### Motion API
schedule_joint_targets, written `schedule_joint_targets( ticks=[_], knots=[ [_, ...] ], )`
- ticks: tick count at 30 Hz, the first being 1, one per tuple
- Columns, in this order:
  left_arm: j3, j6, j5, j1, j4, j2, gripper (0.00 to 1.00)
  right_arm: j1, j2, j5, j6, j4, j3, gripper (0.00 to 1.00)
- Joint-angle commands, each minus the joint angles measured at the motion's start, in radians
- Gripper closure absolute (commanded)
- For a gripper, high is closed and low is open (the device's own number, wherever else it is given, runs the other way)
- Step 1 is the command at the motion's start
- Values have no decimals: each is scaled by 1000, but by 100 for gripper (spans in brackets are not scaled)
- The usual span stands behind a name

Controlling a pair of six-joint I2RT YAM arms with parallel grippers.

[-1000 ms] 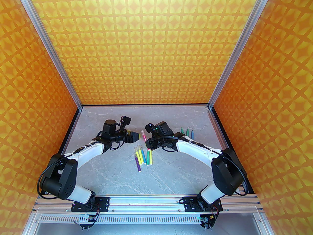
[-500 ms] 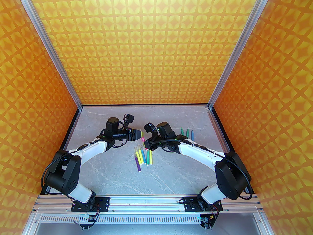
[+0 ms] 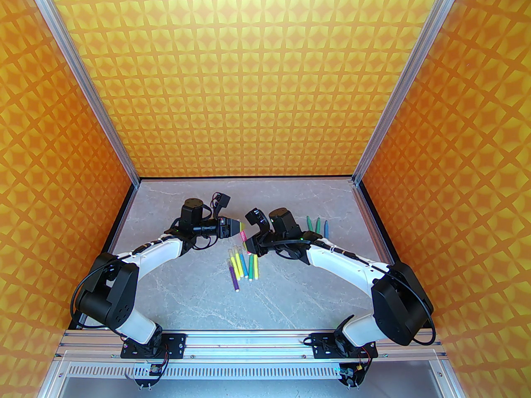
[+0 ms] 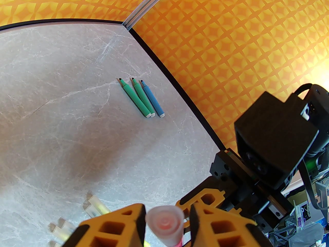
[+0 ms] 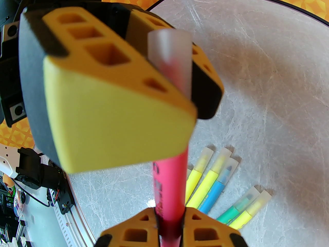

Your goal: Open the pen caps

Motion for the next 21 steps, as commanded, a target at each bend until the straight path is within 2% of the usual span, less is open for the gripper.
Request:
schedule_joint_targets(
  ticks=[1,13,18,21],
  knots=[
    [22,-6,25,-6,17,4,69,7,-26,-2,-14,22,-17,100],
    [19,-13,25,-6,25,2,80,7,-32,-8,-15,35,-37,100],
    [18,-19,27,-6,29,1,86,7,-33,11,-6,62,-45,77],
    [22,-25,34,-6,30,2,90,7,-23,20,-7,87,-45,71]
  ],
)
